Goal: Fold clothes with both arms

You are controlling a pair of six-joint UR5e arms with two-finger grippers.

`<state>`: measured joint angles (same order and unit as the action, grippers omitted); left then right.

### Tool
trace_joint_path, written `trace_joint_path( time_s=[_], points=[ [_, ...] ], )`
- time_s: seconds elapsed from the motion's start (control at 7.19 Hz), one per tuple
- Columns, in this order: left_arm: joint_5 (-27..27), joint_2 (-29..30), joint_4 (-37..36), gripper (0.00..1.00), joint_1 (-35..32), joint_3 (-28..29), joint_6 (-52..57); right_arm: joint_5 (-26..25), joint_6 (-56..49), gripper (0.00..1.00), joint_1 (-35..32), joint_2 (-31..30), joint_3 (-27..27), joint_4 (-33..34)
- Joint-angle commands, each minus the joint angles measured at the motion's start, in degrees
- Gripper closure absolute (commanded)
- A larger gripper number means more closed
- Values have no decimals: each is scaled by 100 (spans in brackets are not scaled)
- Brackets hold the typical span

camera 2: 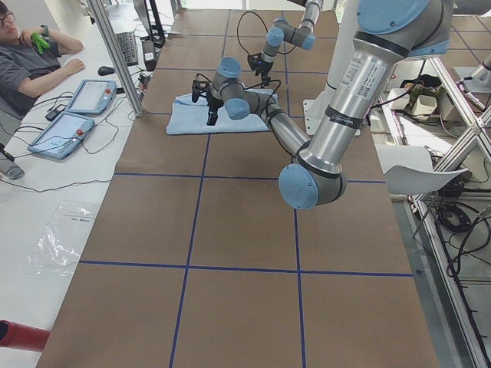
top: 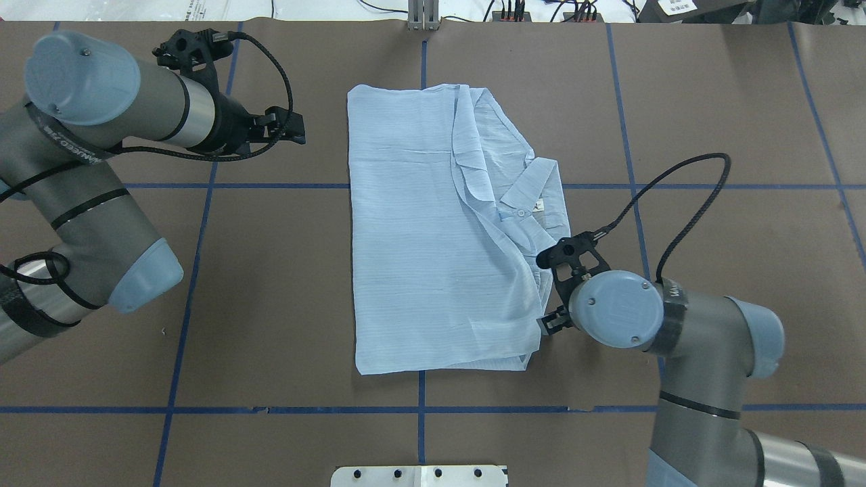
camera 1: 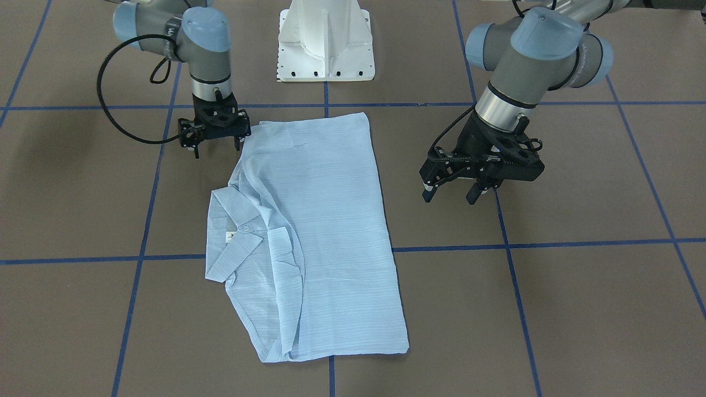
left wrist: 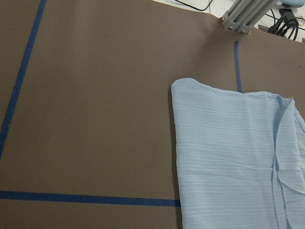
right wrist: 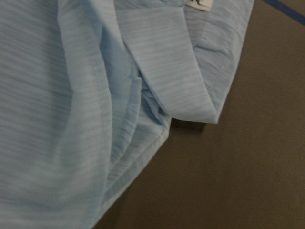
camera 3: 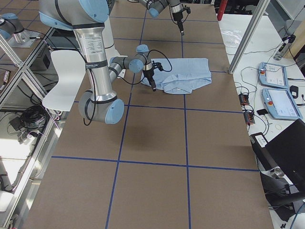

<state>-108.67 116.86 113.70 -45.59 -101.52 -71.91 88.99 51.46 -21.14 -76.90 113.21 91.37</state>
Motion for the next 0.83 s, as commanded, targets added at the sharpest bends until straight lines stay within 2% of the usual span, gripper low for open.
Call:
trace_joint_path(
  time_s=[0.0, 0.14, 0.28, 0.7],
  points=[
    [13, -6, 12, 0, 50, 9, -34, 40, -39, 0, -39, -651, 500, -23],
    [4, 3, 12, 0, 50, 18, -34, 49, -65, 0, -118, -399, 457, -31],
    [4, -6, 12, 0, 50, 27, -7, 92, -188, 0, -232, 161, 318, 3],
    [-5, -15, 56, 0, 41, 132, 19, 23, -468, 0, -451, 1735, -1147, -101]
  ],
)
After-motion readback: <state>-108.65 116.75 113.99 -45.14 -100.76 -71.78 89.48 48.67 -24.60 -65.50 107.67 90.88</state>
